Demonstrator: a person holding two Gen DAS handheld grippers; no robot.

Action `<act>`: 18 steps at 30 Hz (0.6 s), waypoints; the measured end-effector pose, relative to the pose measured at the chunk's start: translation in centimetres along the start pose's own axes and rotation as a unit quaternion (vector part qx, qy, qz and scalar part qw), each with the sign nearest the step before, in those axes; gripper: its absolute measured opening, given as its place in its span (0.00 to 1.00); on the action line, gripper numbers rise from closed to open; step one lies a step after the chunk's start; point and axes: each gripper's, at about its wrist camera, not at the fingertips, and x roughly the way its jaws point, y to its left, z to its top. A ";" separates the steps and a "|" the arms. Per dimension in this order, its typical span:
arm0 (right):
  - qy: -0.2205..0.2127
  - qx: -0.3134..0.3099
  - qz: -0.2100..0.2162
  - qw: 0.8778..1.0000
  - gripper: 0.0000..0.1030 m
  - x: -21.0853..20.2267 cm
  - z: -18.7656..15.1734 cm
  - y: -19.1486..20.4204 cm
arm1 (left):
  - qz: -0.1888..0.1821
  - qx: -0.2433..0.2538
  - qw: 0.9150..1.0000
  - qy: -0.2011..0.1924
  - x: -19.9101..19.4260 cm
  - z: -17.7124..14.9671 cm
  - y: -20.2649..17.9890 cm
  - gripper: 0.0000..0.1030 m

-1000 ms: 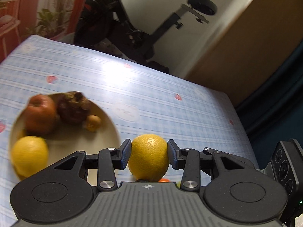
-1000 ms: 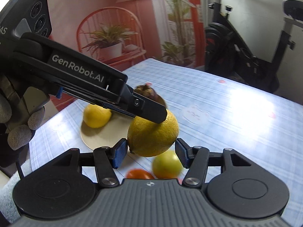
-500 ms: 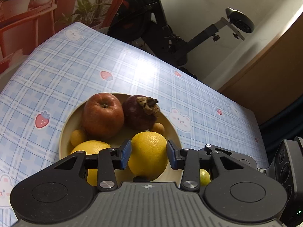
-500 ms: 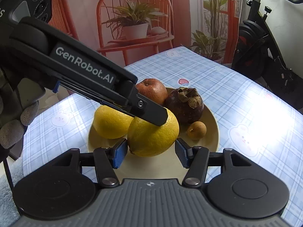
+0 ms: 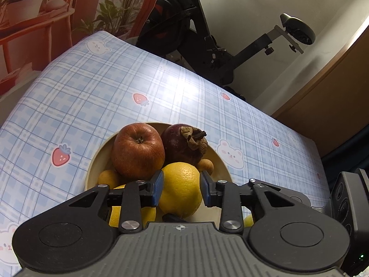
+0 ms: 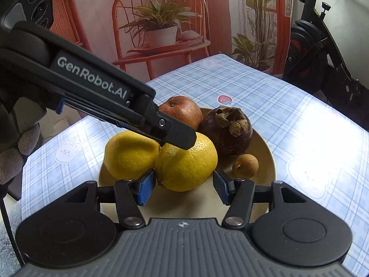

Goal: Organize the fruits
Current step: 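Carry both fruits onto the plate and open both tools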

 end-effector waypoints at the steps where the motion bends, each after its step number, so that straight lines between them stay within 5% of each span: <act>1: 0.001 0.000 -0.001 1.000 0.56 0.0 -0.1 0.1 | 0.002 0.004 1.000 -0.002 -0.2 0.0 -0.2 0.34; 18: -0.019 0.011 -0.034 0.999 0.57 -3.8 -1.2 -0.3 | 0.064 0.028 0.997 -0.042 -3.3 -1.1 -2.3 0.35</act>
